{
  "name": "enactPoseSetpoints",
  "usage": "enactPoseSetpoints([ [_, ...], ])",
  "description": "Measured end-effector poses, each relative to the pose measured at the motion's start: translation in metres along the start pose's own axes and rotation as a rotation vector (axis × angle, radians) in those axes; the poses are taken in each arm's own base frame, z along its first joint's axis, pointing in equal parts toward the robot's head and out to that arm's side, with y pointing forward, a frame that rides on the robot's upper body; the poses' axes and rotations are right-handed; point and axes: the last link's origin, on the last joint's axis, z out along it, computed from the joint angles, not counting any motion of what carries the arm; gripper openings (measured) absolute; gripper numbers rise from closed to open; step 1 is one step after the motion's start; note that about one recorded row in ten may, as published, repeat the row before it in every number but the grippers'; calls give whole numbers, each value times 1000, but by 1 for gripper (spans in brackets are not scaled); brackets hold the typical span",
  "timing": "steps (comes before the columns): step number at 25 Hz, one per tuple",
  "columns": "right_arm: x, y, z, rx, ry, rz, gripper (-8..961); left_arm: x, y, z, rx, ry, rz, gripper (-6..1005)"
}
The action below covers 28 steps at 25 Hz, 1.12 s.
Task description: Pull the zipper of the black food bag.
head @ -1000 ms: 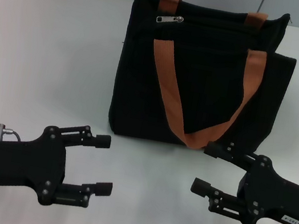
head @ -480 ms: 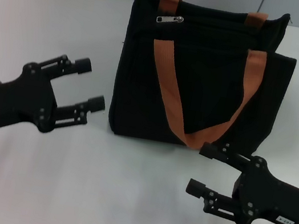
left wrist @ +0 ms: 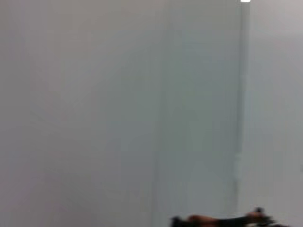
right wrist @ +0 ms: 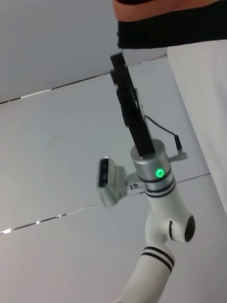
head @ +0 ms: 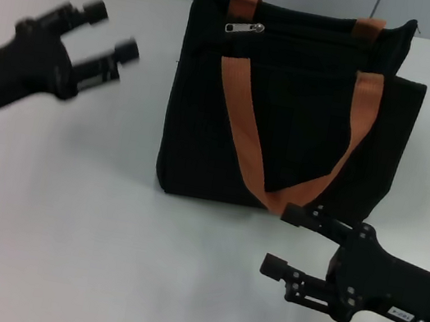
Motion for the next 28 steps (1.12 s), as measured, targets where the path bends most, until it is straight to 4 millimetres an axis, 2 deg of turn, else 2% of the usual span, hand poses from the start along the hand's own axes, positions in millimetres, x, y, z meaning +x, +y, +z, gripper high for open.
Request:
enactPoseSetpoints([
  [3,3,0,3,7,7,1,774,-5,-8,15,29,-49,-3,775],
  [6,6,1,7,12,9,-9,775,-5,-8,15,29,-49,-3,772],
  [7,7,1,9,11,9,-12,775,-13,-7,34,2,-137,19,772],
  [8,7,1,10,10,10,-14,775,-13,-7,34,2,-137,19,771],
  [9,7,1,11,8,9,-14,775,-16,-5,45,-21,-169,32,770],
  [11,6,0,12,8,7,-14,775,-16,-5,45,-21,-169,32,769],
  [13,6,0,12,9,6,-16,775,-17,0,66,-67,-212,59,767],
  [18,4,-2,13,6,6,-20,775,-14,-1,75,-66,-189,53,763],
  [28,3,-3,15,6,3,-24,774,-11,-4,80,-39,-166,39,755],
])
